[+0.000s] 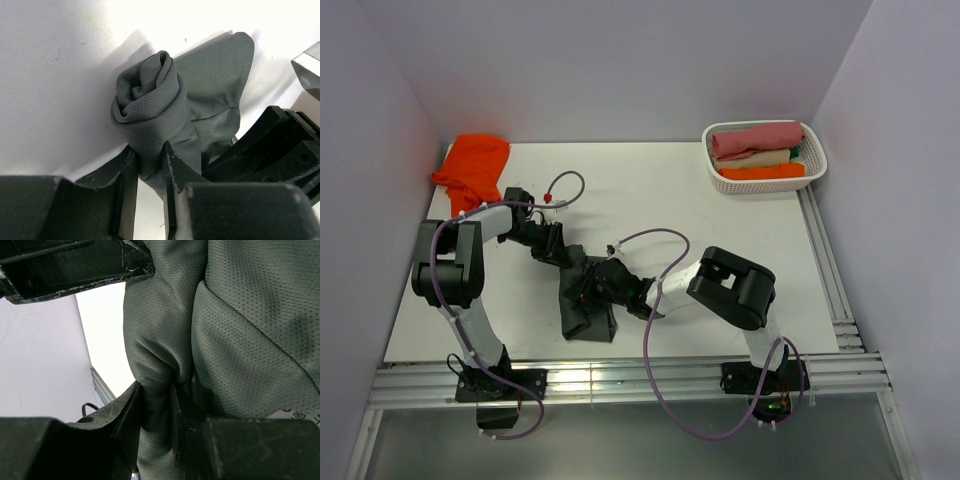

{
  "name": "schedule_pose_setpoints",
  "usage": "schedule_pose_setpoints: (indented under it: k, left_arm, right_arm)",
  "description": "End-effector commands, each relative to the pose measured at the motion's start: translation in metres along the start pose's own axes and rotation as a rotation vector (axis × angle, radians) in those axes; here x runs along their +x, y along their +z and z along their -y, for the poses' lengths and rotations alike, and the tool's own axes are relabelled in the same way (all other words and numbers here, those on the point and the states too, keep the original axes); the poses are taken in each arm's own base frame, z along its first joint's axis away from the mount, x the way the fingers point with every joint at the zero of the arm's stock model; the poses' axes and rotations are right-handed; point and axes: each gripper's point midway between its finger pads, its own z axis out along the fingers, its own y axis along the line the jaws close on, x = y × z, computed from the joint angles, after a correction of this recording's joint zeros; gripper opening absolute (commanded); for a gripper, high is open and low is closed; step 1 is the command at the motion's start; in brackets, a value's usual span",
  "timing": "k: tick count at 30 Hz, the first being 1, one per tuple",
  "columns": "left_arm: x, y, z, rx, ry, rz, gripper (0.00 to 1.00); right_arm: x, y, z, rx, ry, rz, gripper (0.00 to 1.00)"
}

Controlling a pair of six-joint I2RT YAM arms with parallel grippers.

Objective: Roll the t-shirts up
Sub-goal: Roll the tshirt

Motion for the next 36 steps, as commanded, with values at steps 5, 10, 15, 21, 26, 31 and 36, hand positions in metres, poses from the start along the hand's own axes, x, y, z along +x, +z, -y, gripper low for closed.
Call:
schedule_pose_setpoints:
  k: [5,10,15,21,26,31,36]
  left_arm:
    - [-0.0095,-0.0040,-0.0063,-0.044,0.033,0.014,0.22]
    - [-0.0095,-0.0049,-0.0064,-0.049,0.035,0.015,0.21]
    - [-0.0094,-0.0052,-0.0064,-0.050,0.034,0.014,0.19]
    - [-0.0094,-0.0052,-0.0063,-0.050,0.031,0.014,0.18]
    - [-0.0099,-0.0054,-0.0077,-0.059,0.038,0.017,0.16]
    - [-0.0106,-0.0048,-0.0077,-0.057,0.025,0.014,0.13]
    - [-0.0126,-0.0065,-0.0106,-0.081,0.023,0.019,0.09]
  right_arm:
    - [-0.0039,0.0045,0.0641,0.203,-0.045,0.007,0.15]
    - [-0.0028,0.0047,0.0647,0.207,-0.049,0.003,0.15]
    - [-0.0039,0.0042,0.0643,0.208,-0.050,0.006,0.15]
    - [-0.0034,0.0043,0.0655,0.212,-0.053,0.003,0.15]
    - [-0.0029,0.0044,0.0680,0.222,-0.054,0.000,0.15]
    - [-0.0071,-0.0006,0.0678,0.235,-0.061,0.019,0.16]
    - [-0.0076,-0.0018,0.0687,0.243,-0.068,0.019,0.21]
